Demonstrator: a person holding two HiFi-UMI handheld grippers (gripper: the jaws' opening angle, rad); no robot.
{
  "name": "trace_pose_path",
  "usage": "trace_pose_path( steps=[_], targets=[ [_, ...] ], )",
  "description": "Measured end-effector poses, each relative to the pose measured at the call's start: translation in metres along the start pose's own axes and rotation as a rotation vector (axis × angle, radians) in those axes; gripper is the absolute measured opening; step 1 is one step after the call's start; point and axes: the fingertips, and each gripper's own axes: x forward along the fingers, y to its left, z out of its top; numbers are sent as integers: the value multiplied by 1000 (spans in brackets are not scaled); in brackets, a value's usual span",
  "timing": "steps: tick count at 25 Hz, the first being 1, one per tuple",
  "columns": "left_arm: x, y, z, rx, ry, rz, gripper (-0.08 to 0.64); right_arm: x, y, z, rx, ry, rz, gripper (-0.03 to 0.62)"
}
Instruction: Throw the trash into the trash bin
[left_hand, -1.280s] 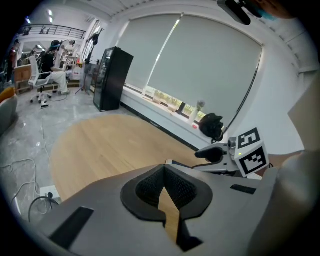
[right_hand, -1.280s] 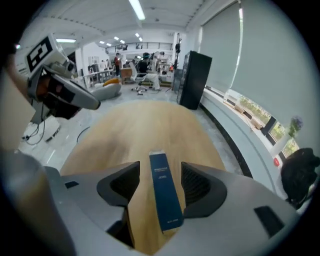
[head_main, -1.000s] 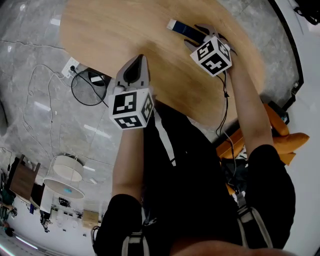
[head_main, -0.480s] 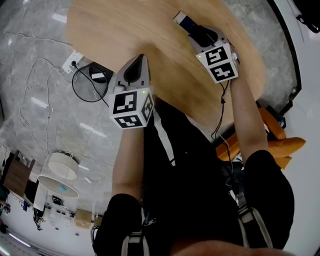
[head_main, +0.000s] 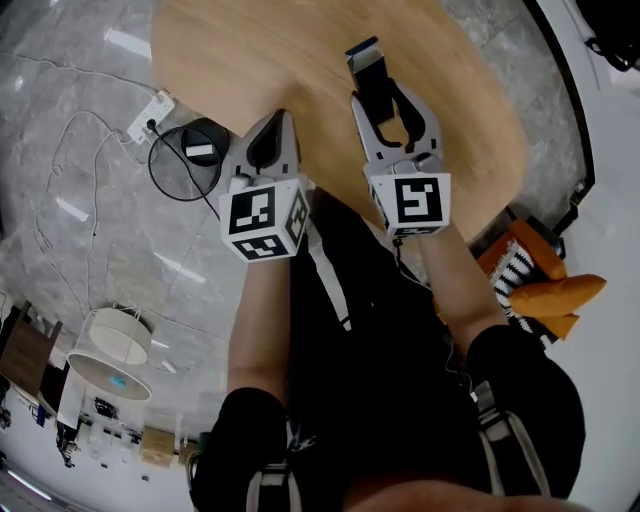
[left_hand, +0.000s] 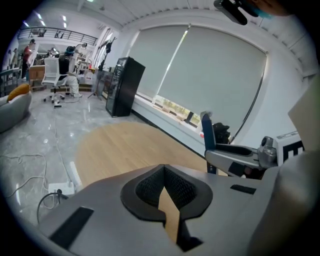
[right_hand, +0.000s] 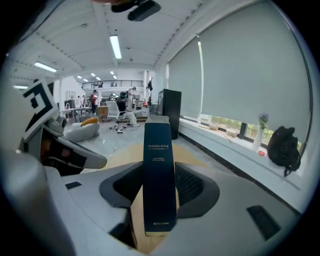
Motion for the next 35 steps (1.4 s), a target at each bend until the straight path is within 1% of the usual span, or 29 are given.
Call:
trace_pose_path(
  steps=[1,2,4,8,11,15,17,21,23,25,28,31,33,35],
  targets=[
    [-6,5,0,-5,-7,8,12,0,14,3,-18,-9,15,199],
    [-13,10,-1,-11,-14,17,12,1,28,5,-8,-5,33,199],
    [-30,27,-1,-22,-24,42,12,4,56,7,54,14,70,199],
    [-75,85,-7,-68,-55,127,12,20,123,12,84,37,135,199],
    [-116,129,-21,-106,-71,201,12,31,183,14,104,54,200,199],
    [-170,190,-47,-171,-88,285,12,47,274,16,77,75,308,199],
    [-196,217,-61,-206,-94,319,12,56,320,8,59,105,368,199],
    [-244,265,-90,-268,-103,373,12,80,404,-32,9,225,474,199],
    [-264,289,-103,-297,-107,398,12,94,438,-61,-41,305,514,199],
    [-283,311,-118,-326,-109,424,12,110,462,-94,-100,387,542,199],
    [-301,336,-142,-364,-100,457,12,133,481,-144,-186,501,553,199],
    [-307,356,-167,-391,-88,476,12,158,491,-190,-264,589,547,199],
    [-308,364,-181,-400,-78,479,12,170,495,-213,-295,632,535,199],
    [-310,369,-192,-403,-62,476,12,176,499,-231,-287,662,527,199]
  ],
)
